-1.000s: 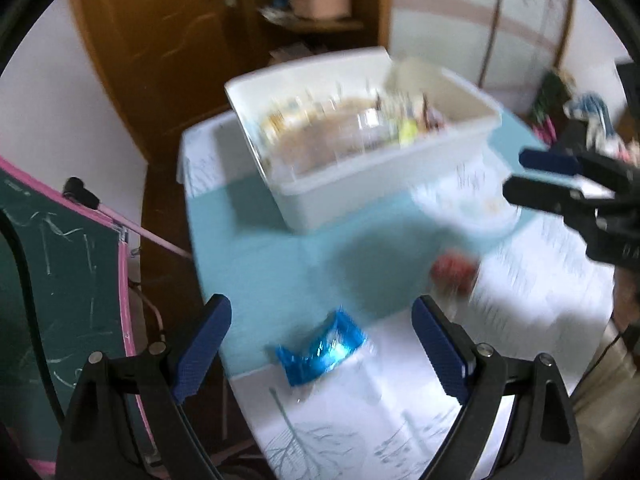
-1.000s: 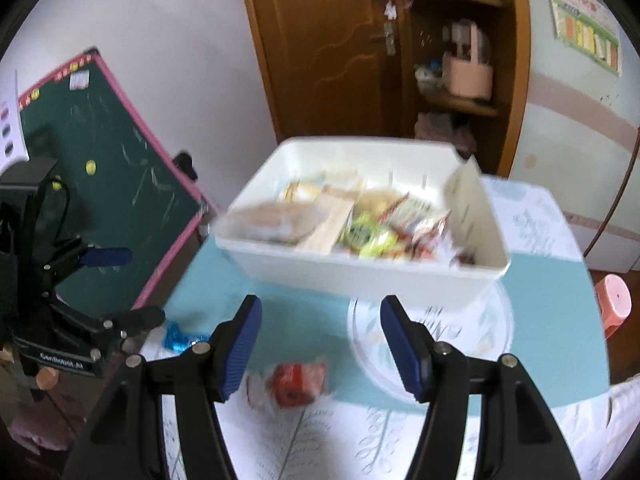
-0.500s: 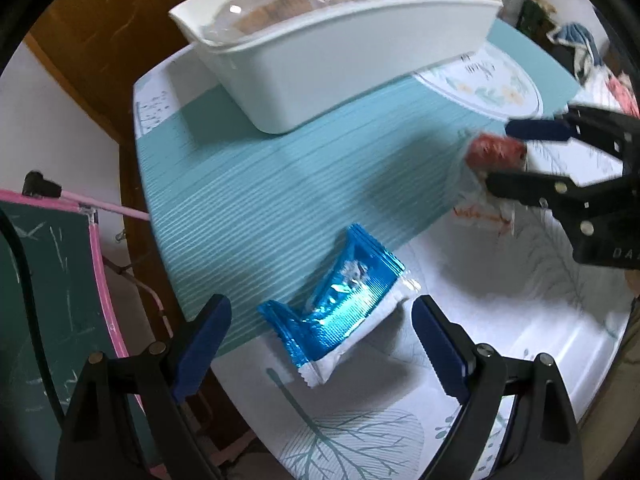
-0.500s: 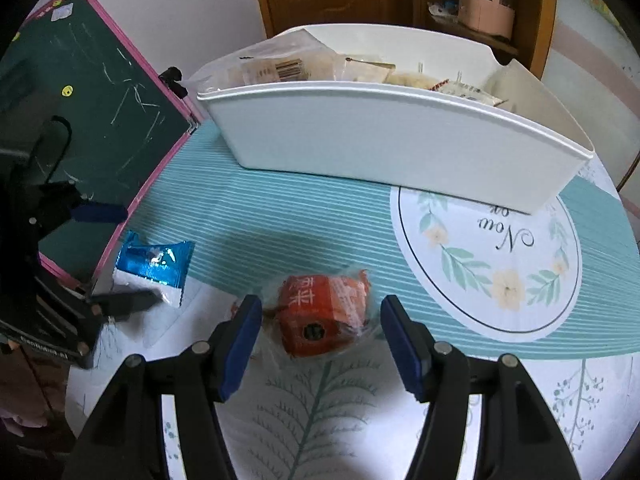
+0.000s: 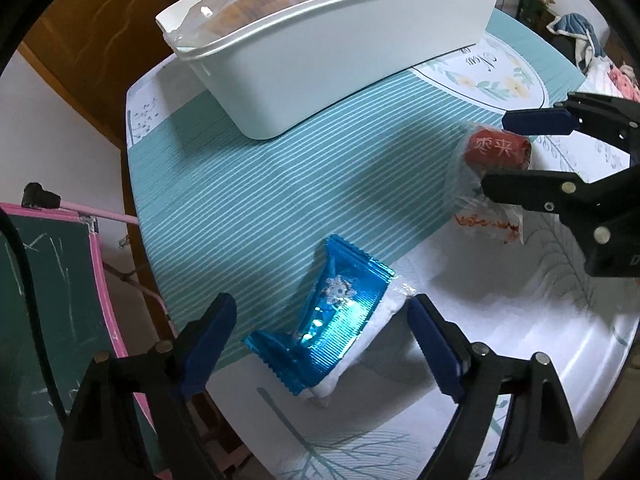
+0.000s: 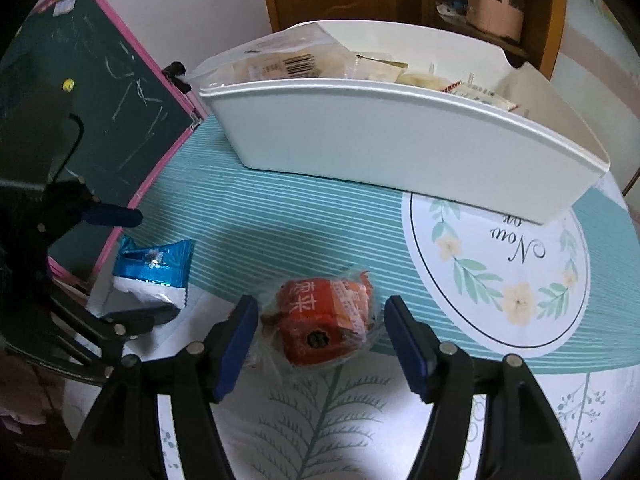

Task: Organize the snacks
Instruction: 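Grasp the blue foil wrapper with the left gripper while the right grasps the red candy pack, then carry both snacks into the white tray and open both grippers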

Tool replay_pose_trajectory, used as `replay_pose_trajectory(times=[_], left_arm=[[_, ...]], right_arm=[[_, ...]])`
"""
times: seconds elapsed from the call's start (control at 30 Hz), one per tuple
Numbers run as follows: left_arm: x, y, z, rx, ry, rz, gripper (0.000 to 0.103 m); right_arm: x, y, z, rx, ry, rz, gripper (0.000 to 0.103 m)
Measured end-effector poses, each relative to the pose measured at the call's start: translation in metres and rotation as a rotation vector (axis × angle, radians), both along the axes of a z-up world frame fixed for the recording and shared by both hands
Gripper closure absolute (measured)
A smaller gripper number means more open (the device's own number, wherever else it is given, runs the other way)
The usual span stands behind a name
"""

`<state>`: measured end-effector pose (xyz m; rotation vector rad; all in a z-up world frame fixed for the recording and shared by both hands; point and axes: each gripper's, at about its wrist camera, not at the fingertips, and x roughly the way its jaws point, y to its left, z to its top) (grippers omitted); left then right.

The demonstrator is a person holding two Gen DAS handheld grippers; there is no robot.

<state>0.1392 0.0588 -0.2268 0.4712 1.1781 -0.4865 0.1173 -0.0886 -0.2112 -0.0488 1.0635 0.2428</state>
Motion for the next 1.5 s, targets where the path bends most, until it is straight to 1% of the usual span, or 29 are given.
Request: replay_pose_trajectory(times=[0.07,0.17,0.2,0.27,0.33,0.37,0.4,0.47,0.6,0.67,0.73,0.8,0.9,0.93,0.97,1.0,1.03,1.07,1.1,1.2,1.27,1.37,1.5], left_arm=[[-0.001,0.000,0.001,-0.013,0.011,0.011,0.023],[-0.003,0.002,0.001,-0.031,0.017,0.025,0.029],[-0.003,0.002,0.001,-0.040,0.022,0.031,0.031],[-0.005,0.004,0.001,-0.067,0.038,0.049,0.039],[-0.006,0.006,0.001,-0.090,0.051,0.070,0.043],[-0.007,0.007,0.001,-0.103,0.061,0.080,0.047],[-0.007,0.007,0.001,-0.111,0.065,0.090,0.048],[-0.009,0.007,0.001,-0.106,0.063,0.103,0.049],[-0.009,0.005,0.002,-0.094,0.074,0.143,0.048],[-0.008,0.005,0.001,-0.083,0.082,0.164,0.041],[-0.006,0.005,0.001,-0.071,0.083,0.184,0.036],[-0.004,0.005,0.000,-0.071,0.090,0.203,0.034],[-0.002,0.004,-0.001,-0.081,0.101,0.225,0.036],[-0.002,0.003,0.001,-0.086,0.099,0.224,0.046],[-0.004,0.000,0.002,-0.094,0.096,0.219,0.060],[-0.005,-0.004,0.004,-0.088,0.083,0.215,0.064],[-0.008,-0.008,0.006,-0.078,0.070,0.218,0.070],[-0.010,-0.012,0.007,-0.073,0.064,0.222,0.074],[-0.013,-0.016,0.008,-0.073,0.060,0.227,0.074],[-0.024,-0.025,0.017,-0.091,0.038,0.234,0.076],[-0.032,-0.031,0.027,-0.111,0.018,0.238,0.076],[-0.047,-0.043,0.052,-0.143,-0.027,0.231,0.076],[-0.056,-0.055,0.088,-0.172,-0.087,0.210,0.076]], right_arm=[[0.001,-0.008,0.000,0.044,0.009,-0.007,0.035],[0.002,-0.021,-0.001,0.121,0.017,-0.011,0.035],[0.002,-0.024,-0.001,0.136,0.019,-0.010,0.035],[0.002,-0.028,-0.001,0.164,0.025,-0.009,0.035],[0.004,-0.033,-0.003,0.199,0.043,-0.010,0.035],[0.005,-0.036,-0.005,0.205,0.050,-0.016,0.035],[0.007,-0.038,-0.007,0.210,0.062,-0.020,0.034],[0.007,-0.041,-0.007,0.218,0.055,-0.020,0.034],[0.006,-0.035,-0.007,0.192,0.058,-0.009,0.034],[0.008,-0.029,-0.008,0.170,0.057,-0.008,0.033],[0.008,-0.021,-0.009,0.143,0.057,-0.002,0.032],[0.008,-0.019,-0.010,0.122,0.056,0.004,0.032],[0.008,-0.016,-0.010,0.112,0.057,0.018,0.032],[0.008,-0.015,-0.011,0.107,0.059,0.022,0.033],[0.007,-0.014,-0.010,0.099,0.062,0.031,0.035],[0.007,-0.014,-0.010,0.102,0.066,0.042,0.044],[0.007,-0.013,-0.009,0.119,0.082,0.060,0.047],[0.007,-0.012,-0.009,0.126,0.091,0.060,0.048],[0.006,-0.013,-0.008,0.131,0.096,0.056,0.049],[0.001,-0.019,-0.005,0.158,0.106,0.039,0.052],[-0.002,-0.026,0.001,0.165,0.097,0.029,0.052],[-0.012,-0.037,0.017,0.161,0.060,0.012,0.052],[-0.025,-0.056,0.047,0.178,0.000,-0.009,0.052]])
